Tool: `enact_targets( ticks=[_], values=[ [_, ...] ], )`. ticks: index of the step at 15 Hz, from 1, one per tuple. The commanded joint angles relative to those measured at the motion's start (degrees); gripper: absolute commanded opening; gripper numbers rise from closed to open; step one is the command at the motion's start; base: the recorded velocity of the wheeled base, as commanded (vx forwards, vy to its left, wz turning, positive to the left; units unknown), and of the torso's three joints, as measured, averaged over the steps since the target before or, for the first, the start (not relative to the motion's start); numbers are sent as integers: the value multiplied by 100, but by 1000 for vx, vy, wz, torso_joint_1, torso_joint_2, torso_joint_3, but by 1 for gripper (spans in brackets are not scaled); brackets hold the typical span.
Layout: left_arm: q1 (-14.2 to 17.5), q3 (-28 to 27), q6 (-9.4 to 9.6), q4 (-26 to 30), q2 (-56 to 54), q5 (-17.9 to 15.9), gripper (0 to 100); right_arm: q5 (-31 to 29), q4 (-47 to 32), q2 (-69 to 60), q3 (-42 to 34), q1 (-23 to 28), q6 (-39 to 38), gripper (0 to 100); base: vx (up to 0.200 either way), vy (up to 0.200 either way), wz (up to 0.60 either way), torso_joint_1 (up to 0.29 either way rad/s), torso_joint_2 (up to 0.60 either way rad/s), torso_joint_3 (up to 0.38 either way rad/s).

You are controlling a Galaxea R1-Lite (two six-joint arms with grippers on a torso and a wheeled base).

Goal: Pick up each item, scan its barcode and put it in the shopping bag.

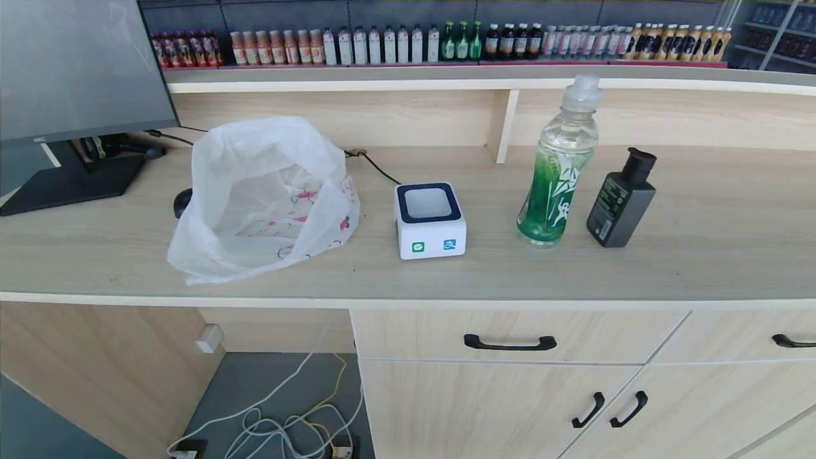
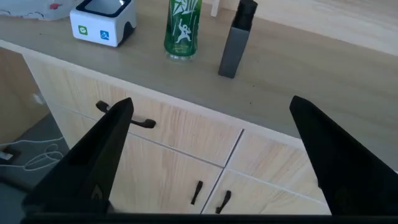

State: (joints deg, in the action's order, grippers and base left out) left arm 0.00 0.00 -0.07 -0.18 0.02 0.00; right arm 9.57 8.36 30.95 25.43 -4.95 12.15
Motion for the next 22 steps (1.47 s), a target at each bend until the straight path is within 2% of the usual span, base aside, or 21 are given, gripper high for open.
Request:
enact_targets(
  ticks=[1,4,6,8,11,12,14,15,16,22],
  values=[
    [0,0,-1,-8,-2,0,100,10,51,957,577,-112,208,100,0,0,0,0,0,0],
    [0,0,-1,1,-2,0,100,1,87,1537,858,-419,340,100,0,0,0,0,0,0],
    [0,0,-1,1,-2,0,100,1,447,1985,1008,-569,200,100,0,0,0,0,0,0],
    [0,0,-1,1,-2,0,100,-8,1484,2653,920,-911,-38,100,0,0,0,0,0,0],
    [0,0,-1,-8,-2,0,100,-315,3391,3751,718,-1052,-152,100,0,0,0,0,0,0],
    [0,0,-1,1,-2,0,100,-570,4253,4191,771,-1228,-363,100,0,0,0,0,0,0],
    [0,0,-1,1,-2,0,100,-1317,5360,4736,656,-1825,-723,100,0,0,0,0,0,0],
    [0,0,-1,-8,-2,0,100,-1581,5580,4912,568,-2124,-899,100,0,0,0,0,0,0],
    [0,0,-1,-8,-2,0,100,-1643,5668,5043,551,-2203,-987,100,0,0,0,0,0,0],
    [0,0,-1,1,-2,0,100,-1651,5764,5606,990,-2238,-662,100,0,0,0,0,0,0]
  ],
)
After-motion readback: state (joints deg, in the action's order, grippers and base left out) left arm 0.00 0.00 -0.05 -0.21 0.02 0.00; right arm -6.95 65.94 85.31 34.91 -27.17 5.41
